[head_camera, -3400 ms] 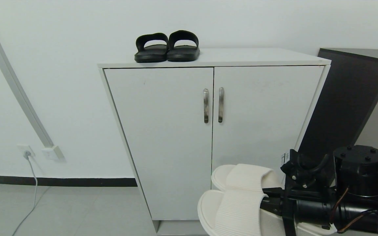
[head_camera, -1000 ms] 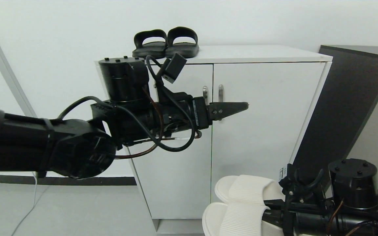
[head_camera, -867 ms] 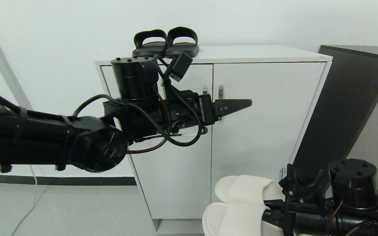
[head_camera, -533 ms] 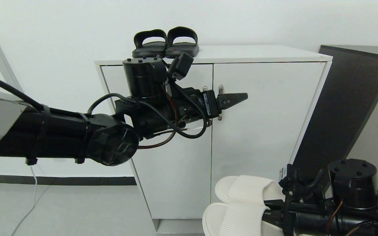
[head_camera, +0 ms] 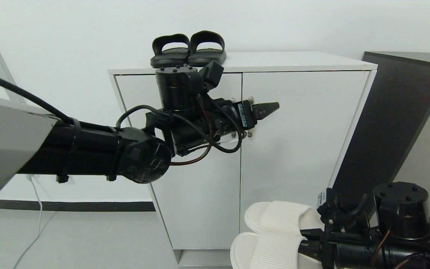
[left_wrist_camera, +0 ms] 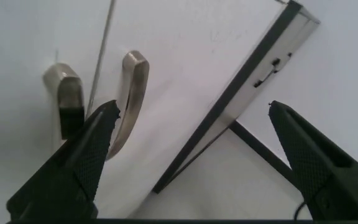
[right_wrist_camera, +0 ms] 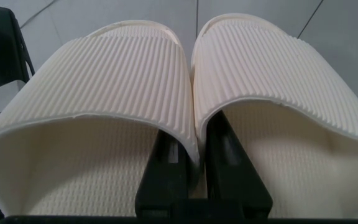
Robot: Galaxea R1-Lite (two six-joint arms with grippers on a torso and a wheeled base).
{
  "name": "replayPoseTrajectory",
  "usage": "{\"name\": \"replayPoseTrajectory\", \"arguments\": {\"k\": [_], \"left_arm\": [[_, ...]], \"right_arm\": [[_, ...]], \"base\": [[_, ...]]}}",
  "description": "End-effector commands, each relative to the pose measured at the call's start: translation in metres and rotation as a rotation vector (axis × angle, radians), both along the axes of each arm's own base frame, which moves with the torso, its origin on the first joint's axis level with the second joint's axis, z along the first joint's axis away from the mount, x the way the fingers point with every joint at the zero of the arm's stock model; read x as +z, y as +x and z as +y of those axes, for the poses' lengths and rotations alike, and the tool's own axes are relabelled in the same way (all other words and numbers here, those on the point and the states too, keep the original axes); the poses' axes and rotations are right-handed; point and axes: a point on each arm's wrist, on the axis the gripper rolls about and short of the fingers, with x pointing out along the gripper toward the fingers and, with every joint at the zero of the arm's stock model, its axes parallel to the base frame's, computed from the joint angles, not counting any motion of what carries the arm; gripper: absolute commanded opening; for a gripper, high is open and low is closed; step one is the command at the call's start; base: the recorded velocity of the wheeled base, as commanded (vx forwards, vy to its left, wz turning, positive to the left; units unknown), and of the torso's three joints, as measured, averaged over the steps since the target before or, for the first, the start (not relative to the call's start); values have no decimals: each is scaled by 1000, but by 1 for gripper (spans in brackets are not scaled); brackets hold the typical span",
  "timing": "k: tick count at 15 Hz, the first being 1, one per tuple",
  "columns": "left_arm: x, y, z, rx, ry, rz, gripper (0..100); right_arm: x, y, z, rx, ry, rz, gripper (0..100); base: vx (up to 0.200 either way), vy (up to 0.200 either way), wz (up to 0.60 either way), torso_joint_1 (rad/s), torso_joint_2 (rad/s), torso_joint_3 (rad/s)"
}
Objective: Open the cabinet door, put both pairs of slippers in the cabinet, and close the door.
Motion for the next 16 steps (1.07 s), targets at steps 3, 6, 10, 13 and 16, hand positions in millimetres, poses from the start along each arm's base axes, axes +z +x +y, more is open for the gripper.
{"name": "replayPoseTrajectory", "arguments": {"k": [3, 6, 10, 13, 16], "left_arm": [[-14, 10, -7, 12, 25, 19, 100], [-17, 13, -10, 7, 27, 22, 100], [-16, 11, -9, 7, 25, 22, 0], [-18, 7, -8, 12, 30, 28, 0], [-18, -3, -1, 10, 33, 33, 0]], "right_arm": [[-1, 0, 0, 2, -3, 4, 0], [-1, 0, 0, 2, -3, 4, 0], [-4, -2, -1, 11, -18, -3, 0], [-6, -4, -2, 25, -31, -12, 0], [-7, -6, -3, 30, -33, -7, 0]], "base": [[0, 0, 0, 0, 0, 0], [0, 0, 0, 0, 0, 0], [0, 0, 0, 0, 0, 0], [0, 0, 0, 0, 0, 0], [0, 0, 0, 0, 0, 0]]}}
